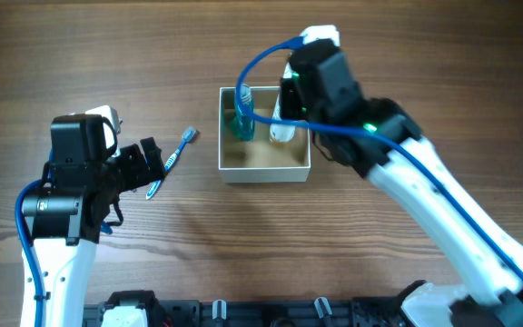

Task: Pack container
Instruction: 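Carry the Pantene tube over the box and lower it inside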

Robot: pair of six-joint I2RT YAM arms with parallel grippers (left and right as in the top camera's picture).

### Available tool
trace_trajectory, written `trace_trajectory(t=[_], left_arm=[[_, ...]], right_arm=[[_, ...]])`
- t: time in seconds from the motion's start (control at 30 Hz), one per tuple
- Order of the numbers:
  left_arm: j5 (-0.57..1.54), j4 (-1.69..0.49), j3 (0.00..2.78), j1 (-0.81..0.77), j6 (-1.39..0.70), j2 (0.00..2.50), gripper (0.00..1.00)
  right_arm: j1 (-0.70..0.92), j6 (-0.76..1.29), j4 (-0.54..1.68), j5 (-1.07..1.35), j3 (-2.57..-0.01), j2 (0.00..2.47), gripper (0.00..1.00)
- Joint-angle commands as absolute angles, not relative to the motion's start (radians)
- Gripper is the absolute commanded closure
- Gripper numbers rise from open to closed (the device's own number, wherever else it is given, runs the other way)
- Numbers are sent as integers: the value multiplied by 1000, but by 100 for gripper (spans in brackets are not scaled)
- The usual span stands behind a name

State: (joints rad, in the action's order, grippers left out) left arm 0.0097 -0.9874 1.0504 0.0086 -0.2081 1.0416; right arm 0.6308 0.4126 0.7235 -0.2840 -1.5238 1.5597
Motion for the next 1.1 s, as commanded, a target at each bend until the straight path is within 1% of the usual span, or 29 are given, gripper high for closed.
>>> trace_trajectory(t=[0.0,0.13,0.4,1.07], left_arm=[[29,-985,1067,15,-218,1042,0],[29,-985,1067,15,-218,1042,0],[29,-986,1067,15,-218,1042,0],[29,-993,1067,15,-218,1042,0]], right_arm=[[631,436,673,-344,-1559,1629,96],[630,393,615,-345,-1559,1684,96],[621,395,558,-352,-1558,1715,96],[614,396,631,-336,-1557,1840,96]])
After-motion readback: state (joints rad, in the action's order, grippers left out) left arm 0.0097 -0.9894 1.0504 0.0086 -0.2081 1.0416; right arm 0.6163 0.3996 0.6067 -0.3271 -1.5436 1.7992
